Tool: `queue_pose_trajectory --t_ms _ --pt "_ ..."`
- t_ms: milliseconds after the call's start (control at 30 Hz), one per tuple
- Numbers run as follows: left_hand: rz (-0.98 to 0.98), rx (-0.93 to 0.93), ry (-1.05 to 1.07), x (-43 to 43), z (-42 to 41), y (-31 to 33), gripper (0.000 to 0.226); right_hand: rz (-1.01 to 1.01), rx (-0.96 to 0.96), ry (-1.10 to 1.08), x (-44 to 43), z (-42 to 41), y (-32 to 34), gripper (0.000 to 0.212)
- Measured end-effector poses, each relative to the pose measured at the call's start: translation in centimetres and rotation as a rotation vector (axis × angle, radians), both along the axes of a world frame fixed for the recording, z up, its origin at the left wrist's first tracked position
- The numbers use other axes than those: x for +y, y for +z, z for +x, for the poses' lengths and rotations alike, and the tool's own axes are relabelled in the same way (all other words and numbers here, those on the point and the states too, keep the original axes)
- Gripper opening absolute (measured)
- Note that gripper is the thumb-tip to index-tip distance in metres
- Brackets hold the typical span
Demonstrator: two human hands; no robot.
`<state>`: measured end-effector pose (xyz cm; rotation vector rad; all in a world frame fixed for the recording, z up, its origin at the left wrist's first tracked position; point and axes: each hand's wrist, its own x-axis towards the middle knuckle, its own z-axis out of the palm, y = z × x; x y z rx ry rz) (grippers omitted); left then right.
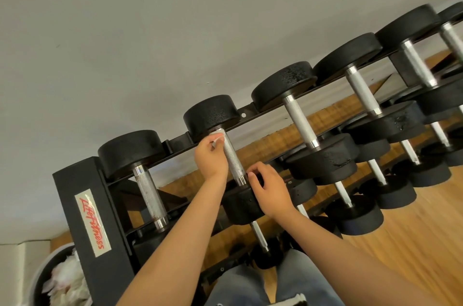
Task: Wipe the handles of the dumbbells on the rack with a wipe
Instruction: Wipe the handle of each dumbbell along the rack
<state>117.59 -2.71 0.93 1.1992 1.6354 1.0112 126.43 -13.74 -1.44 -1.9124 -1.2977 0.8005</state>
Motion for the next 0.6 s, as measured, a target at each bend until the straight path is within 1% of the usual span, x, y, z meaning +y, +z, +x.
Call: queue_pose_trajectory --t_ms 167,333,500,600 --pt "0.016 -0.090 -0.019 -0.9 -0.8 -1.2 0.008 -0.003 -0.004 0.005 -0.1 0.1 0.0 0.009" --pt "-0.004 -0.097 0.003 0.5 -0.8 -1.1 0.011 0.005 -0.001 0.003 0.0 0.0 -0.2 0.009" --pt "-0.060 -0.173 -0.034 -1.2 -1.4 -2.4 0.013 0.008 -0.005 0.007 0.0 0.1 -0.3 0.009" --pt "-0.037 -0.158 -0.042 -1.9 -1.5 -2.7 0.008 0.010 -0.009 0.009 0.0 0.1 -0.4 0.009"
